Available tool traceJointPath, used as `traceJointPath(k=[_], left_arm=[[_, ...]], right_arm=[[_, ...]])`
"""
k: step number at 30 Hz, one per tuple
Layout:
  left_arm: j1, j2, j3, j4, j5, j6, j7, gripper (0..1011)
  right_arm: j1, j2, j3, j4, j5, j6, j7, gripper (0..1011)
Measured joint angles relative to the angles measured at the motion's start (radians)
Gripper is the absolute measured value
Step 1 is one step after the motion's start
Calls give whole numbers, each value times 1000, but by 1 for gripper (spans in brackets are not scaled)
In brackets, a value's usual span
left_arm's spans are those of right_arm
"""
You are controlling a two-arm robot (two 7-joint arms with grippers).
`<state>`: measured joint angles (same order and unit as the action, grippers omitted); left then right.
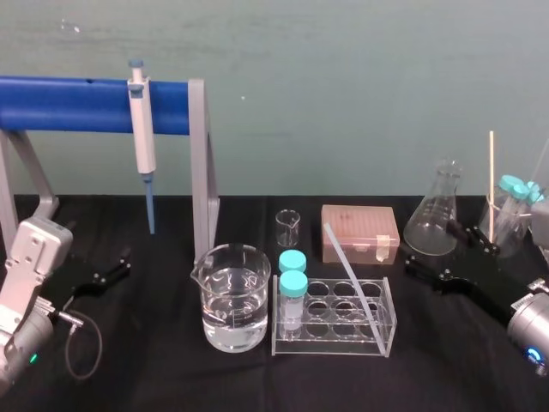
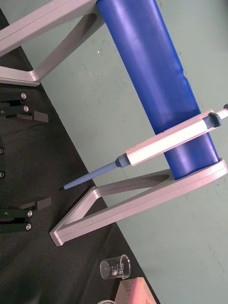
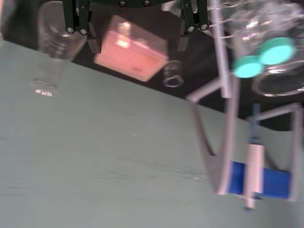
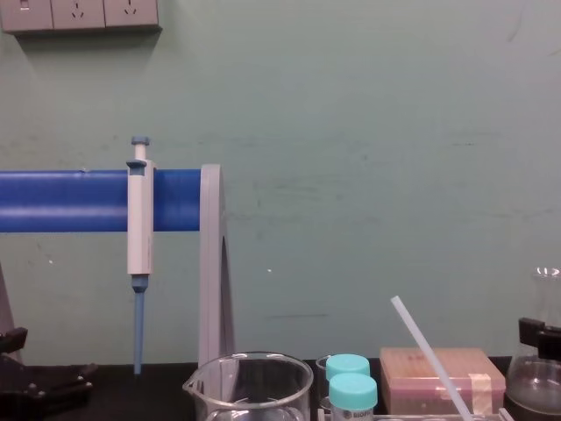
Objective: Pick up the stirring rod with one hand, then place it down.
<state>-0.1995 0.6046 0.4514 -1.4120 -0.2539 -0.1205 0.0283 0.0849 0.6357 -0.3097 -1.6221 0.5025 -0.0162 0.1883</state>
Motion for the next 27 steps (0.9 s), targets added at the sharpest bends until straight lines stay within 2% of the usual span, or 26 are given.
traceJointPath(k=[7,14,20,27], left_arm=[[0,0,0,0,0,0,0,1000],[0,0,0,0,0,0,0,1000],[0,0,0,0,0,0,0,1000],[0,0,0,0,0,0,0,1000]], right_arm=[[-27,29,14,-60,40,51,82,1002],[-7,34,-16,-67,31,87,164,1002],[37,17,-51,-41,1,106,222,1002],[96,-26,-81,14,-39,120,253,1002]])
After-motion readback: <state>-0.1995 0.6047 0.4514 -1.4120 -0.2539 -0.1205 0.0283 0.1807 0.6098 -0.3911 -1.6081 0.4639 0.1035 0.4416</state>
